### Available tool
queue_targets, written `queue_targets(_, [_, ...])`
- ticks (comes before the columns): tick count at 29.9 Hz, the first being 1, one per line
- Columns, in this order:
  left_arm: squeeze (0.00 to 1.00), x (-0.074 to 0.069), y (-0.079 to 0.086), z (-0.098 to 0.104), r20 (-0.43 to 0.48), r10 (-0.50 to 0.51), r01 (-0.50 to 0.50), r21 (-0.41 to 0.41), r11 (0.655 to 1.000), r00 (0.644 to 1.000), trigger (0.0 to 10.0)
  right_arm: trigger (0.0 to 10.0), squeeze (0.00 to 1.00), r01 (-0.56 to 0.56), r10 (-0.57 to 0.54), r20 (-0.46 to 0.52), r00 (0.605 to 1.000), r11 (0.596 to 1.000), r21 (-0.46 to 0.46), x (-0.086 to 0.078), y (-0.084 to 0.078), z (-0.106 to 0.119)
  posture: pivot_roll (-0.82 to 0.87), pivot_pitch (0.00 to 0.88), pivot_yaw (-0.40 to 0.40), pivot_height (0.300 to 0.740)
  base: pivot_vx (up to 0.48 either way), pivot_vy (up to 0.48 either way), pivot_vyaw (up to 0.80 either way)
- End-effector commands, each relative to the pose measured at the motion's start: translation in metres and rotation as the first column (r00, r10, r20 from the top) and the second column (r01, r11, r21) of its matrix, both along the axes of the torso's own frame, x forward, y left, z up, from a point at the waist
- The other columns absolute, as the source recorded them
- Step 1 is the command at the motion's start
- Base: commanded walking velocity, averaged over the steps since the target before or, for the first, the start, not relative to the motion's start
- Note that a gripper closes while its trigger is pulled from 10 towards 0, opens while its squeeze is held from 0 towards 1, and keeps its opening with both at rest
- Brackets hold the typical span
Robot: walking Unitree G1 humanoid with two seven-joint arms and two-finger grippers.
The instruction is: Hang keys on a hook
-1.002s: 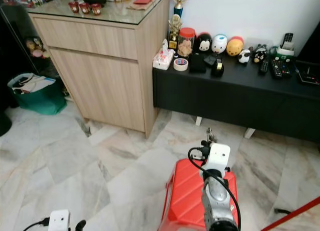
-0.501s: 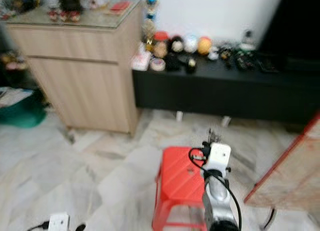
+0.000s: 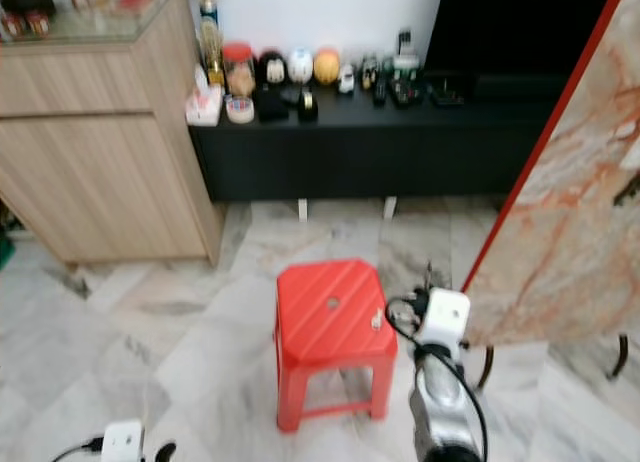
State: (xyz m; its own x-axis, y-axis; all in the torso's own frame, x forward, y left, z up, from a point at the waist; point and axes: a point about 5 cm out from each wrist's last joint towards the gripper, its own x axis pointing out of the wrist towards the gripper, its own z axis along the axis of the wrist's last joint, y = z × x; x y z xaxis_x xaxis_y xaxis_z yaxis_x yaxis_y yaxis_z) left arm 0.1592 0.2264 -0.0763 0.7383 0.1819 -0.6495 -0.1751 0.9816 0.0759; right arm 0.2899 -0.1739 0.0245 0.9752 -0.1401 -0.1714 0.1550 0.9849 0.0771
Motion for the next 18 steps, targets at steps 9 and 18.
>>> queue_targets(9, [0.0,-0.0038,0.0011,-0.0019,-0.02,-0.002,0.002,0.002,1.0,1.0,10.0,10.0,0.0,0.0,0.0,0.012,1.0,1.0,-0.015,0.0005,-0.0028,0.0024,0.05,0.041,-0.016,0.74,-0.259,0.0,0.0])
queue_targets(18, [0.0,-0.0037,0.0009,-0.0021,-0.023,-0.004,0.004,0.004,1.0,1.0,10.0,10.0,0.0,0.001,0.0,0.008,1.0,1.0,-0.018,0.0,-0.0029,0.0015,0.05,0.041,-0.016,0.74,-0.115,0.0,0.0])
